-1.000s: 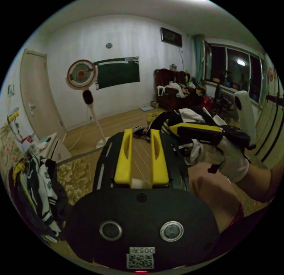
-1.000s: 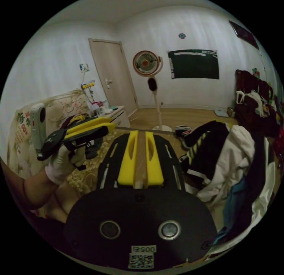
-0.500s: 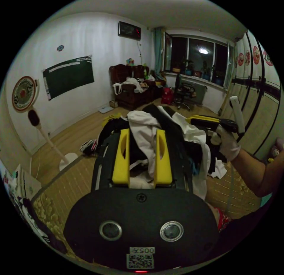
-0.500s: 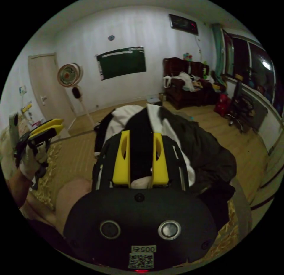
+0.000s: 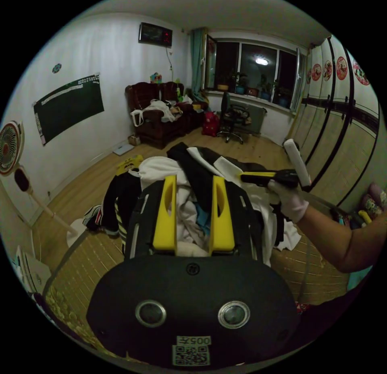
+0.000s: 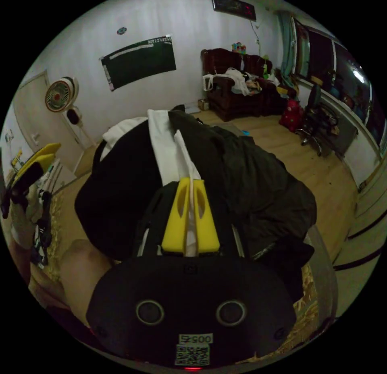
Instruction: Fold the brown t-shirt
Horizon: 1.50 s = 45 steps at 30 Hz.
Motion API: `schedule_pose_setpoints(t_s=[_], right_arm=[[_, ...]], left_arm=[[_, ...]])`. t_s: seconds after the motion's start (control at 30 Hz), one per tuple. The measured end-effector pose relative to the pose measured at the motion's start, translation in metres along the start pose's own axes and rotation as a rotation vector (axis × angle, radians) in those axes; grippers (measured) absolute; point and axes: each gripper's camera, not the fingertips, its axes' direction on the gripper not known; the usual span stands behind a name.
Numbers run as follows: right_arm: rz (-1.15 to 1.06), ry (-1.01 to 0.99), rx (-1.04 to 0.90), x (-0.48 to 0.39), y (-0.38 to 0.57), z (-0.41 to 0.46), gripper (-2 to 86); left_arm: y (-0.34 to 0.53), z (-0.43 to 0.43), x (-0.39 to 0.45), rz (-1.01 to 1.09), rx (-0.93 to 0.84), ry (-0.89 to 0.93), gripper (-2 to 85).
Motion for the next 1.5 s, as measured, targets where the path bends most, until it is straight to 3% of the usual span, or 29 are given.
schedule_pose_setpoints(t_s=[0.07,0.27,0.7,0.93,1.07,1.2,1.3,1.5], right_arm=[[-0.023,-0.160,0.039,0.011,0.000,-0.015,-1.6],[-0.114,-0.396,0.065,0.020,0.007,-0.040,-1.7],[-0.273,-0.672,0.029,0.033,0.007,-0.072,-1.7],[-0.440,-0.795,-0.120,0.005,0.020,-0.065,-1.6],[-0.523,-0.684,-0.240,0.003,0.025,-0.041,-0.7],[-0.448,-0.732,-0.285,0.035,0.015,-0.043,2.9],[-0.377,-0.655,-0.230,0.073,0.003,-0.060,4.7],[-0.145,-0.293,-0.030,0.182,-0.063,-0.095,5.9]], left_arm=[[-0.010,0.011,0.006,0.003,-0.009,0.010,13.5],[-0.038,0.043,0.025,0.033,-0.038,0.043,13.9],[-0.074,0.074,0.037,0.011,-0.078,0.176,14.8],[-0.106,0.075,0.044,0.035,-0.018,0.064,13.7],[-0.136,0.110,0.063,0.077,-0.055,0.101,13.5],[-0.164,0.161,0.097,0.169,-0.110,0.061,14.1],[-0.184,0.199,0.109,0.169,-0.162,0.041,14.2],[-0.191,0.256,0.113,0.129,-0.363,0.055,10.2]])
